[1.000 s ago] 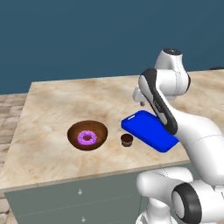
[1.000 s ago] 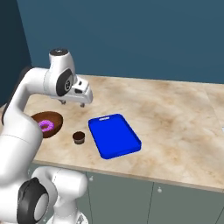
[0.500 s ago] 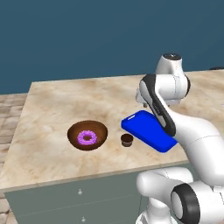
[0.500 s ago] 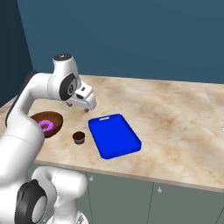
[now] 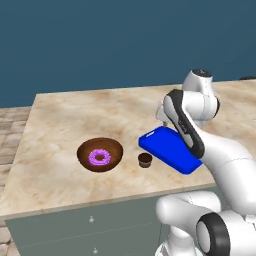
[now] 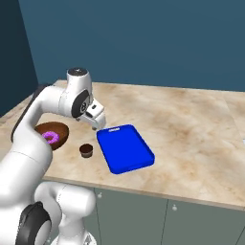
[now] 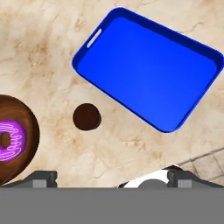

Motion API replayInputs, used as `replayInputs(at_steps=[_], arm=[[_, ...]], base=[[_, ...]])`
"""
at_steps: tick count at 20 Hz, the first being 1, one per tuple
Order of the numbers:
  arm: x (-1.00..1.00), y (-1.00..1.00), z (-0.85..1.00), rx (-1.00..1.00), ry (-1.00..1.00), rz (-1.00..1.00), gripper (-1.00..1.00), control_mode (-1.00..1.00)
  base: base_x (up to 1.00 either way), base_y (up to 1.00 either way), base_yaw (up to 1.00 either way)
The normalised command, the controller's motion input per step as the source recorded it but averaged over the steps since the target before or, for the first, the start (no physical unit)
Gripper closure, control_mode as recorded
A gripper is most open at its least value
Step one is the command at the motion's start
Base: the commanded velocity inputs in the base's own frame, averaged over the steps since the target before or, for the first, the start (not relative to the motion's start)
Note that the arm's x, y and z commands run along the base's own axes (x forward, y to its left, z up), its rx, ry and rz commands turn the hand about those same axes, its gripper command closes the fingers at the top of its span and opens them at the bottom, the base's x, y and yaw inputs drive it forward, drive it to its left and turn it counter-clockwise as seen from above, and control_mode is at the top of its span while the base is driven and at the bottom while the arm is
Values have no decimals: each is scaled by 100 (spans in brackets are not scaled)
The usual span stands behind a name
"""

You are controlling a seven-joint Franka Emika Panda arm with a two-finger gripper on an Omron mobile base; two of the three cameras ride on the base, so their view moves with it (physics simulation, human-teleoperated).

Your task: Place the bowl with donut and the cupcake onto the tray.

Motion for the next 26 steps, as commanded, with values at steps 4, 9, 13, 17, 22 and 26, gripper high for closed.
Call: replayInputs(at_steps=[4, 9, 13, 17, 22, 26], arm=[[0, 13, -39, 0, 5, -1, -100, -100], [0, 20, -37, 0, 5, 0, -100, -100], [0, 28, -38, 0, 4, 0, -100, -100], [0, 24, -41, 0, 5, 0, -100, -100], [9, 11, -40, 0, 6, 0, -100, -100], [23, 3, -35, 0, 4, 0, -100, -100]], base=[[0, 0, 0], [0, 0, 0], [0, 0, 0], [0, 0, 0], [0, 0, 0], [0, 0, 0]])
